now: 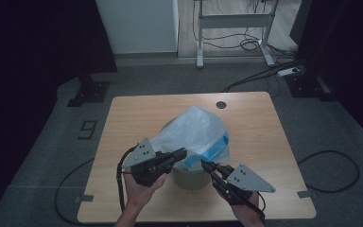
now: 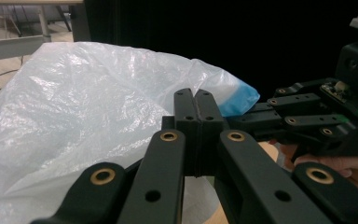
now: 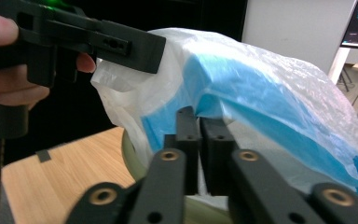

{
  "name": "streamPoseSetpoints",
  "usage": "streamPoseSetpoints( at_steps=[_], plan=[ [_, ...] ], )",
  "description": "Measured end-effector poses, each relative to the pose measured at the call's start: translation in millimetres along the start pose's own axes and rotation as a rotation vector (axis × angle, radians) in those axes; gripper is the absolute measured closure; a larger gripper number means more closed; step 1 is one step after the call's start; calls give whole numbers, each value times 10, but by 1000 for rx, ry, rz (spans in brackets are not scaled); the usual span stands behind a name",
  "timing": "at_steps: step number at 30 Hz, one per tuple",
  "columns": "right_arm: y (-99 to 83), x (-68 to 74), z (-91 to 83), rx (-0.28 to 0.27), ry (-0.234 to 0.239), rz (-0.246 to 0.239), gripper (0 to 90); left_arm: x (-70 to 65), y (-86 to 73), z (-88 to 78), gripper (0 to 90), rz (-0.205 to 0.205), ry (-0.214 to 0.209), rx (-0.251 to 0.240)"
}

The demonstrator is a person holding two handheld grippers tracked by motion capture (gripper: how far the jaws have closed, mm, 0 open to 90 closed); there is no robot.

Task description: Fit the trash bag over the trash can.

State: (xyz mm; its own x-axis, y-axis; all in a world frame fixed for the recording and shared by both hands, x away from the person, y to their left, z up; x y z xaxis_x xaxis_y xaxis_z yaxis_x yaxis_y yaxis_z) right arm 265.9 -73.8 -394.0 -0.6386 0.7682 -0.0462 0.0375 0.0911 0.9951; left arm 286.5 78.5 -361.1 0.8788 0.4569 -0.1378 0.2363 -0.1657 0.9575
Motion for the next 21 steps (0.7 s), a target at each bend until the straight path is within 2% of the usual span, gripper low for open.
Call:
streamPoseSetpoints(
  at_steps=[7, 9, 11, 19, 21],
  plan=[
    [-1, -89, -85, -16, -21, 50, 723, 34, -37, -75, 900, -30, -13, -27],
    [-9, -125, -101, -15, -43, 51, 695, 42, -46, -88, 900, -34, -13, -31],
    [-27, -158, -115, -11, -74, 33, 685, 43, -44, -102, 900, -40, -15, -39],
    [-148, -328, -180, 13, -151, 56, 654, 54, -15, -140, 900, -49, -15, -57],
    [-166, -369, -169, 20, -168, 50, 643, 53, -7, -143, 900, -53, -16, -62]
  ],
)
Point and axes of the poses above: each handheld gripper's, and its own axes: z roughly forward along the jaws, y roughly out of its top, x roughly to its left, the point moved 7 cm from there along z, roughly forward along the jaws, and after that the axes turned 4 degrees about -y, right-handed, at the moved point
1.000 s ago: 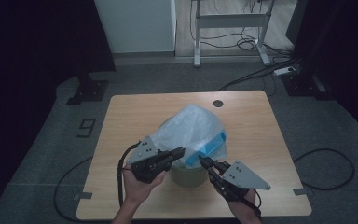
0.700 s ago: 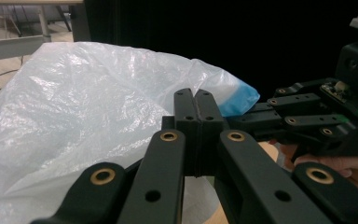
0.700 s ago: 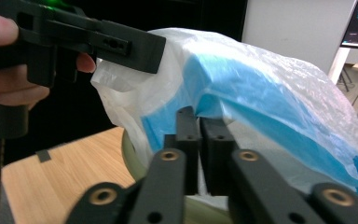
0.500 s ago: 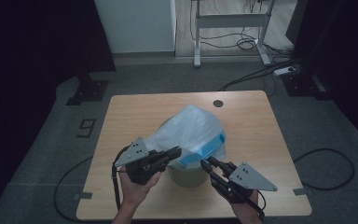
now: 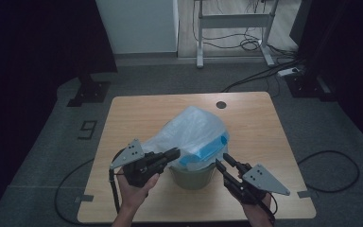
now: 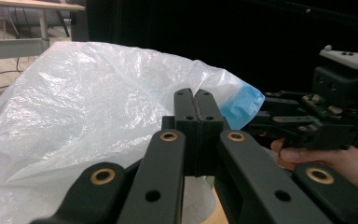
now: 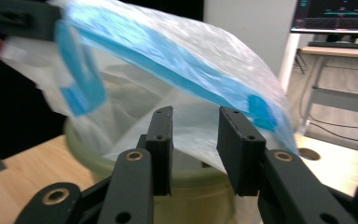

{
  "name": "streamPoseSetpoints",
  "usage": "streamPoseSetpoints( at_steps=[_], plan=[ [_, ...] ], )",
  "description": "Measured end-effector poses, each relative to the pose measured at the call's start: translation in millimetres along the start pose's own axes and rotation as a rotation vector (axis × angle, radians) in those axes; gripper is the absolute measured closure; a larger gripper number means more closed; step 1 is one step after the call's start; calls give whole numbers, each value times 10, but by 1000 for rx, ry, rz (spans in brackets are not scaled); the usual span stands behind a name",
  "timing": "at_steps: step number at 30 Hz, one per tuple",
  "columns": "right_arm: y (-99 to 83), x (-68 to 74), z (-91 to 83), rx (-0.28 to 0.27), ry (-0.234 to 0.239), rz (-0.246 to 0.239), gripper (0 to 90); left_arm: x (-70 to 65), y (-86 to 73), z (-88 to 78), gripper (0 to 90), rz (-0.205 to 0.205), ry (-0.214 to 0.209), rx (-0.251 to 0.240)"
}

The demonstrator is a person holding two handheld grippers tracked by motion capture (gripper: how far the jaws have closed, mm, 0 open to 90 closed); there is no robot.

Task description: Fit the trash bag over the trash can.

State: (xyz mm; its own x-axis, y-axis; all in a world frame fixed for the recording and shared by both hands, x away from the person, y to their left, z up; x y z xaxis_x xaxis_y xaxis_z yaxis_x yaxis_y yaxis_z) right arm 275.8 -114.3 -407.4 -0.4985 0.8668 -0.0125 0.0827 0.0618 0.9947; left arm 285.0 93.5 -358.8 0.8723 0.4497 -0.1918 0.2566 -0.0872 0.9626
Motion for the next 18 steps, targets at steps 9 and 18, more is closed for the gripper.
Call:
streamPoseSetpoints(
  at_steps=[9, 18],
  plan=[
    [-58, -183, 191, 32, -82, -32, 597, 1, 46, -53, 900, -9, -6, -22],
    [-50, -189, 400, 37, -128, -94, 588, 19, 110, -123, 900, -43, -31, -66]
  ],
)
Point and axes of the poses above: each handheld gripper's, and its own axes: z roughly forward along the jaws, y roughly out of its top, x roughly to its left, the point moved 7 cm from there along z, roughly forward along the jaws, and after that the axes turned 4 degrees about -y, right-handed, at the moved point
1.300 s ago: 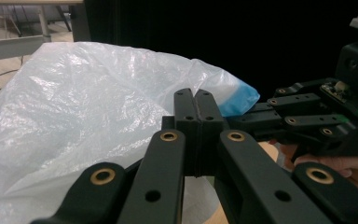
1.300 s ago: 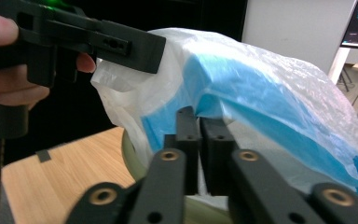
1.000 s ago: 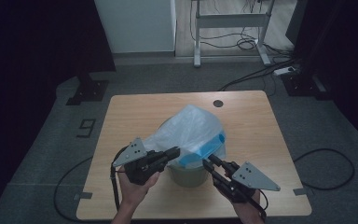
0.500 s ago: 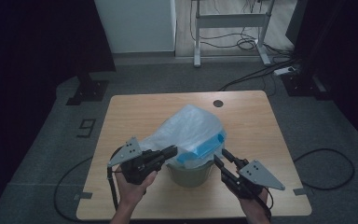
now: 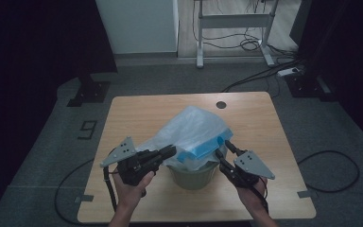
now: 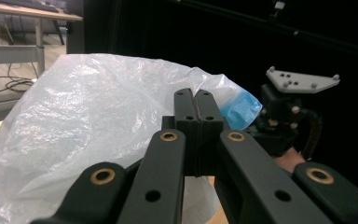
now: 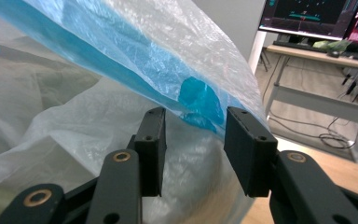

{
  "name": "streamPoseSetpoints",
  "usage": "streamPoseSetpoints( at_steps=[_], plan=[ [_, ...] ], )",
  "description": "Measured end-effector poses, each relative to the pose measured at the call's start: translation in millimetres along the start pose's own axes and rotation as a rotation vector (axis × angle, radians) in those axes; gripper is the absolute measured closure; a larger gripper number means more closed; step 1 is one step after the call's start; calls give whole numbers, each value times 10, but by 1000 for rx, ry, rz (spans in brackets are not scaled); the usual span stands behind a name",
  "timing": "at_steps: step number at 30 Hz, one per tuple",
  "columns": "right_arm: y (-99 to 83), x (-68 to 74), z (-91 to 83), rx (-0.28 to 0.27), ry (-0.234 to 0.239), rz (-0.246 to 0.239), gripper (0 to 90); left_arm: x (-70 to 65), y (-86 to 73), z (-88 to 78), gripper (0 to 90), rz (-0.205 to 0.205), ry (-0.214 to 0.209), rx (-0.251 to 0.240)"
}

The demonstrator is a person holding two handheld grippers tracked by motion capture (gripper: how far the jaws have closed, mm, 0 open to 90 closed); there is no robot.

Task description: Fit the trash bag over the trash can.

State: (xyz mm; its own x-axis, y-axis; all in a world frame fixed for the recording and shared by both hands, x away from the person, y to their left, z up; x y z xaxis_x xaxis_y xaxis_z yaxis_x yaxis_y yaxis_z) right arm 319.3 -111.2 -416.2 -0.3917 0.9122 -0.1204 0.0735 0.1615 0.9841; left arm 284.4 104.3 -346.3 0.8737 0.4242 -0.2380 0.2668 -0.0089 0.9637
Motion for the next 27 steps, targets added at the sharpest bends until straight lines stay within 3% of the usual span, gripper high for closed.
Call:
streamPoseSetpoints(
  at_steps=[4, 5, 8, 16, 22, 27],
  plan=[
    [22, 22, 33, -3, -14, -11, 690, -5, 21, -28, 900, 1, 0, -9],
    [32, 7, 40, -5, -27, -7, 781, -7, 31, -55, 900, 0, 3, -16],
    [57, -27, 33, -19, -31, -2, 879, 1, 40, -103, 900, -2, 9, -28],
    [112, -35, -31, -50, -12, -3, 890, 51, 13, -227, 900, -22, 25, -51],
    [69, 38, -101, -51, 33, 1, 892, 130, -44, -408, 900, -49, 60, -96],
    [36, -14, -132, -46, 35, 8, 892, 243, -59, -579, 900, -84, 87, -135]
  ],
)
Point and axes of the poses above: each handheld gripper's, and its own axes: z roughly forward along the jaws, y roughly out of its top, x roughly to its left, the point moved 7 cm from there along z, roughly forward along the jaws, and after that the axes turned 4 degrees about -y, right-handed, at the moved point
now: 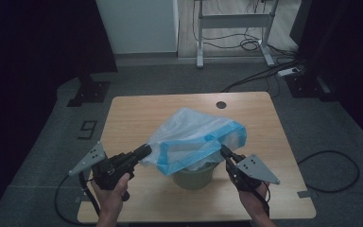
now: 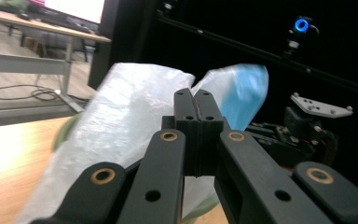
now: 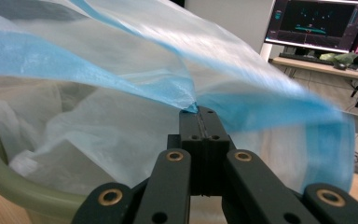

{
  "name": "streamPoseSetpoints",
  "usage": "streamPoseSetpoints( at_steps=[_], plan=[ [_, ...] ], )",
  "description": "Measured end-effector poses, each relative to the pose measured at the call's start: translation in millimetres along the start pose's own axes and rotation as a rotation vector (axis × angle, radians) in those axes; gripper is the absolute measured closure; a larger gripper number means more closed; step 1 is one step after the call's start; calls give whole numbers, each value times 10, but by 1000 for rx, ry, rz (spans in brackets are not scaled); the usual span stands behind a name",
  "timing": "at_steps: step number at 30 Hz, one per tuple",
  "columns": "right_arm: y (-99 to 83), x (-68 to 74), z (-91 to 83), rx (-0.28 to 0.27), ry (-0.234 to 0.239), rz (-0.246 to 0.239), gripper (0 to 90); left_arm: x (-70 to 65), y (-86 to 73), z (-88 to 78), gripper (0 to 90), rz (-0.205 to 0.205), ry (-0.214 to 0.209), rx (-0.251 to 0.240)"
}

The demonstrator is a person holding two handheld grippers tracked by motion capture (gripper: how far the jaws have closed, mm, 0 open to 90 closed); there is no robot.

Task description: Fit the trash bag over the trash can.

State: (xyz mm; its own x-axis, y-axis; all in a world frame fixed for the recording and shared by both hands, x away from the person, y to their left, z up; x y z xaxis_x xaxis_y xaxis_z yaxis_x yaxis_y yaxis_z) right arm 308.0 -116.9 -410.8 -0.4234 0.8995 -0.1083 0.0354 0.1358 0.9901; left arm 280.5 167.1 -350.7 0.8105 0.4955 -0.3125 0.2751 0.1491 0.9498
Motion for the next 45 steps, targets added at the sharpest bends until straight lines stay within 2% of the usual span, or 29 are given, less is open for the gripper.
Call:
streamPoseSetpoints(
  at_steps=[2, 6, 9, 11, 14, 19, 21, 23, 28, 31, 36, 40, 43, 45],
  plan=[
    [-18, -59, -5, 5, 5, 7, 892, 34, -20, -44, 900, -2, 13, -4],
    [-23, -67, -37, 1, 30, 2, 891, 61, -103, -66, 900, -12, 25, 0],
    [-21, -58, -102, -22, 80, 4, 892, 62, -197, -84, 900, -26, 11, 21],
    [-32, -60, -147, -27, 100, 2, 891, 45, -257, -81, 894, -27, -9, 52],
    [-34, -54, -171, -34, 117, -15, 891, -27, -256, -62, 779, 0, -36, 79],
    [25, -29, -156, -42, 121, -37, 891, -200, -67, 5, 533, 108, 29, 92],
    [50, -19, -149, -45, 119, -43, 891, -287, 16, 66, 443, 152, 49, 111],
    [74, -15, -142, -47, 119, -44, 892, -364, 55, 143, 406, 189, 48, 139],
    [140, 3, -124, -55, 120, -49, 892, -490, 6, 429, 331, 245, 30, 244],
    [157, 21, -117, -57, 123, -52, 891, -483, -50, 604, 299, 241, 13, 302],
    [163, 38, -114, -59, 125, -55, 892, -360, -128, 859, 225, 228, 44, 378],
    [163, 36, -116, -60, 126, -54, 892, -290, -189, 1020, 230, 238, 76, 423],
    [170, 37, -122, -62, 126, -54, 892, -266, -251, 1091, 353, 238, 78, 448],
    [178, 38, -129, -64, 126, -56, 892, -261, -281, 1117, 516, 244, 88, 448]
  ],
)
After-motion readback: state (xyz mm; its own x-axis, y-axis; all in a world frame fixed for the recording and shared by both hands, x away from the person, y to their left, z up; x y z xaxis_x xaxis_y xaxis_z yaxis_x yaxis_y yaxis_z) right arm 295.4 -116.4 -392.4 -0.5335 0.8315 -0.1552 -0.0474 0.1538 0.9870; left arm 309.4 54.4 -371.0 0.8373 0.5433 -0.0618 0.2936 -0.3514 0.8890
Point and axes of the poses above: each handheld gripper's, and its own axes: z roughly forward along the jaws, y roughly out of its top, x roughly to its left, the point moved 7 cm from there along z, roughly forward along the jaws, and after that the axes turned 4 degrees about -y, right-handed, at the moved point
